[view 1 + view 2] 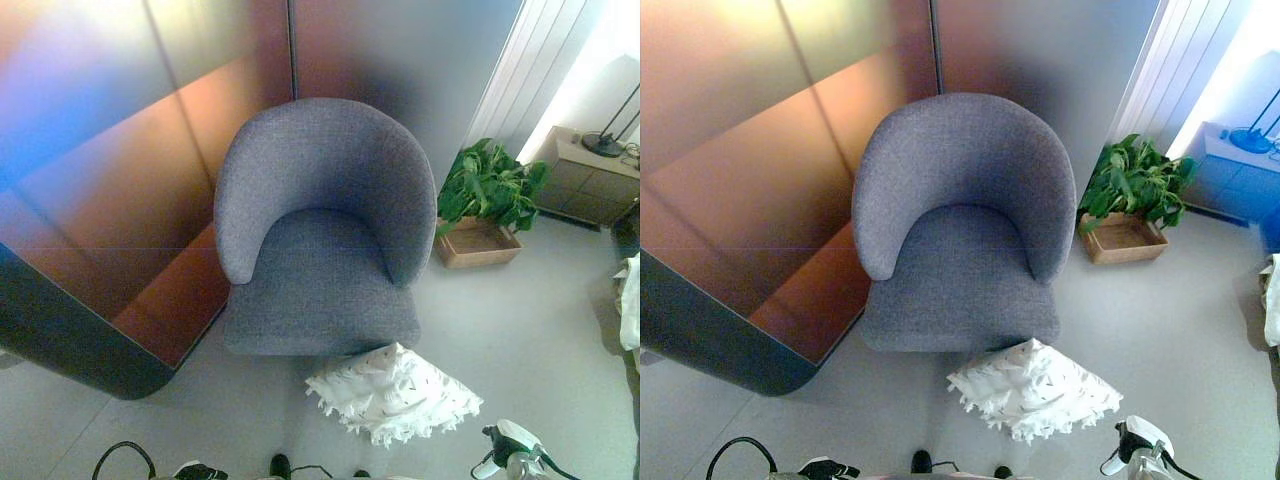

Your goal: Pick up the pillow and put it on the sofa.

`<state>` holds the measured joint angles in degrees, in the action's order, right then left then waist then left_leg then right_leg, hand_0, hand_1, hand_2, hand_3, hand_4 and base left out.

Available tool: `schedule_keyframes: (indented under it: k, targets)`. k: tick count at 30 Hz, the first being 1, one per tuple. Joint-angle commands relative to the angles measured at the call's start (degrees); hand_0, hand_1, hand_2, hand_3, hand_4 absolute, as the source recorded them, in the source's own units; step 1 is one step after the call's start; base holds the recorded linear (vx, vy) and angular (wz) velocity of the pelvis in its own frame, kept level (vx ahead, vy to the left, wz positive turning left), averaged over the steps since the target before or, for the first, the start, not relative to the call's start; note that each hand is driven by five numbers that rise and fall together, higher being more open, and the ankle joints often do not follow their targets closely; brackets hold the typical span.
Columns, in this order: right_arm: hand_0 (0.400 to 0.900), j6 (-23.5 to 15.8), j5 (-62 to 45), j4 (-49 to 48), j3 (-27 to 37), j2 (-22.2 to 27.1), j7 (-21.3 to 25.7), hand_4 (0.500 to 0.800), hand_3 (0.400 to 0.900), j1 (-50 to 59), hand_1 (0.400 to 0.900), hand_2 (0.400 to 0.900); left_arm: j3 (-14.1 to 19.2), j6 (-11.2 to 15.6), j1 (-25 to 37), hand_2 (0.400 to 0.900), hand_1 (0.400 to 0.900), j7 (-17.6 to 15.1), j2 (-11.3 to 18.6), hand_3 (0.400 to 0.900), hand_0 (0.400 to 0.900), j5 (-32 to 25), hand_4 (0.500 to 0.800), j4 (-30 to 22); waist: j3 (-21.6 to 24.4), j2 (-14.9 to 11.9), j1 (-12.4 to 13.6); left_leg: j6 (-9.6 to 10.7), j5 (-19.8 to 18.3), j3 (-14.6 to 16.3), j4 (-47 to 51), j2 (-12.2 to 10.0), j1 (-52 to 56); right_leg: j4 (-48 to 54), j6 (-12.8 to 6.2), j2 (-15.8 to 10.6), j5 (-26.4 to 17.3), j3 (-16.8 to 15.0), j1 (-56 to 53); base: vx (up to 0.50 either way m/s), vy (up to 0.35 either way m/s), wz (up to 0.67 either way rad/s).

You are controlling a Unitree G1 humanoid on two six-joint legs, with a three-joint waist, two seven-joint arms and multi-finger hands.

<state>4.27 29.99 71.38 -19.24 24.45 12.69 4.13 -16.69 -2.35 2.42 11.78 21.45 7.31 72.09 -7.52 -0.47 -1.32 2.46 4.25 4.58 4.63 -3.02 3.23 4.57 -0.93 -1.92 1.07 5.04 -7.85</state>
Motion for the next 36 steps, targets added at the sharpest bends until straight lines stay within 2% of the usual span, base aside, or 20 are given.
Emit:
schedule_keyframes:
  k: [1,4,13,20,26,36]
  targets:
    - [0.900,0.67,1.68,-0.62,0.47,5.75,4.40,0.800,0.900,5.27,0.900,0.900,0.69,0.32,3.62,0.900,0.900,-1.24,2.31,0.900,0.900,-2.98,0.800,1.19,-3.09,-0.52,0.61,-1.05,-4.40,1.83,0.37,0.43,1.24,0.43,-5.50,-2.89,-4.94,-0.39,5.15,-0.07,-0.017,0.00]
    - [0.900,0.78,0.11,-1.09,-0.50,7.02,5.31,0.800,0.900,7.83,0.900,0.900,0.59,1.62,5.37,0.900,0.900,-1.89,2.96,0.900,0.900,-5.24,0.800,0.26,-5.19,-0.01,0.62,-0.90,-3.69,1.56,0.37,0.53,-1.44,0.43,-5.54,-3.17,-5.63,-0.41,7.77,-0.16,-0.024,0.00]
    - [0.900,0.80,-3.25,-2.72,-2.14,10.20,10.48,0.800,0.900,14.37,0.900,0.900,-0.89,1.17,9.06,0.900,0.900,-0.05,4.52,0.900,0.900,-9.11,0.800,-0.79,-10.27,1.14,1.09,-0.65,-1.89,0.72,0.37,0.89,-8.51,0.43,-5.67,-3.38,-7.61,-0.33,14.75,-0.11,-0.023,0.02]
    - [0.900,1.86,-3.67,-3.77,-3.60,13.66,11.58,0.800,0.900,20.45,0.900,0.900,-1.40,1.40,11.28,0.900,0.900,1.43,6.08,0.900,0.900,-12.35,0.800,-0.80,-12.61,1.73,1.44,-0.43,-0.83,-0.40,0.37,1.44,-12.20,0.43,-5.59,-3.55,-8.32,0.21,18.19,-0.06,-0.026,0.05]
    - [0.900,1.24,-5.35,-4.62,-5.41,18.95,9.75,0.800,0.900,28.00,0.900,0.900,-2.87,2.37,13.29,0.900,0.900,1.96,7.39,0.900,0.900,-15.63,0.800,-1.23,-15.12,2.49,1.85,-0.20,0.19,-1.27,0.37,2.02,-15.53,0.43,-5.43,-3.52,-9.01,0.29,21.14,-0.07,-0.011,0.02]
    - [0.900,-0.05,-6.08,-8.47,-7.04,25.50,6.86,0.800,0.900,35.54,0.900,0.900,-4.78,2.72,13.09,0.900,0.900,0.05,6.70,0.900,0.900,-20.07,0.800,-4.66,-18.23,4.76,2.28,-0.16,2.56,-3.13,0.37,3.41,-20.88,-3.60,-5.21,-3.92,-8.34,0.99,27.48,-0.05,0.036,-0.02]
